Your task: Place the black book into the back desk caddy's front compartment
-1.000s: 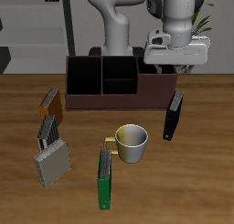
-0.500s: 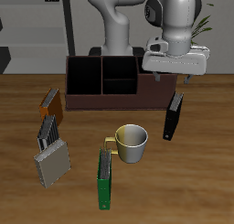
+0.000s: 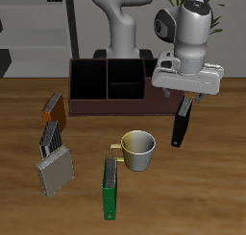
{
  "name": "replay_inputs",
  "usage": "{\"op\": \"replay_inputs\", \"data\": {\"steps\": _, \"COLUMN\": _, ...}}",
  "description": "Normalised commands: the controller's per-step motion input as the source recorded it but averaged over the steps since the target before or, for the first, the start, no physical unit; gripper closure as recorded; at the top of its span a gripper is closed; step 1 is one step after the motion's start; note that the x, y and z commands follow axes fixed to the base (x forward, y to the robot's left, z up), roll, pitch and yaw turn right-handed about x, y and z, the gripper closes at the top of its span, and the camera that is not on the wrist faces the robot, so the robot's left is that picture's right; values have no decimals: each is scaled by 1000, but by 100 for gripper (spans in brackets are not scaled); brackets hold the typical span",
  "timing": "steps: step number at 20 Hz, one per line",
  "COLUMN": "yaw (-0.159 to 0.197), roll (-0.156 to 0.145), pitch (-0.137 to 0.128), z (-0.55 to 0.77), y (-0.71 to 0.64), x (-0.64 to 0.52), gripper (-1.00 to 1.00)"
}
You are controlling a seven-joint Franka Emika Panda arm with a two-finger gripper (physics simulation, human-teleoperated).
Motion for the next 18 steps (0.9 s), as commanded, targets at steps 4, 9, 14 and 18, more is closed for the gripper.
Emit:
{"op": "replay_inputs", "data": {"steps": 4, "yaw": -24, "roll": -43, "pitch": 38, "z": -412, "y": -23, "x": 292, "gripper": -100}}
{"op": "replay_inputs", "data": {"steps": 9, "yaw": 0, "roll": -6, "pitch": 21, "z": -235, "y": -35, "x": 2, "gripper": -100}}
{"op": "replay_inputs", "data": {"steps": 14, "yaw": -53, "roll": 67, "pitch": 30, "z": -256, "y": 62, "x": -181, "gripper": 100}}
{"op": "replay_inputs", "data": {"steps": 18, "yaw": -20, "roll": 10, "pitch": 23, "z": -20, "y": -11, "x": -88, "gripper": 100}}
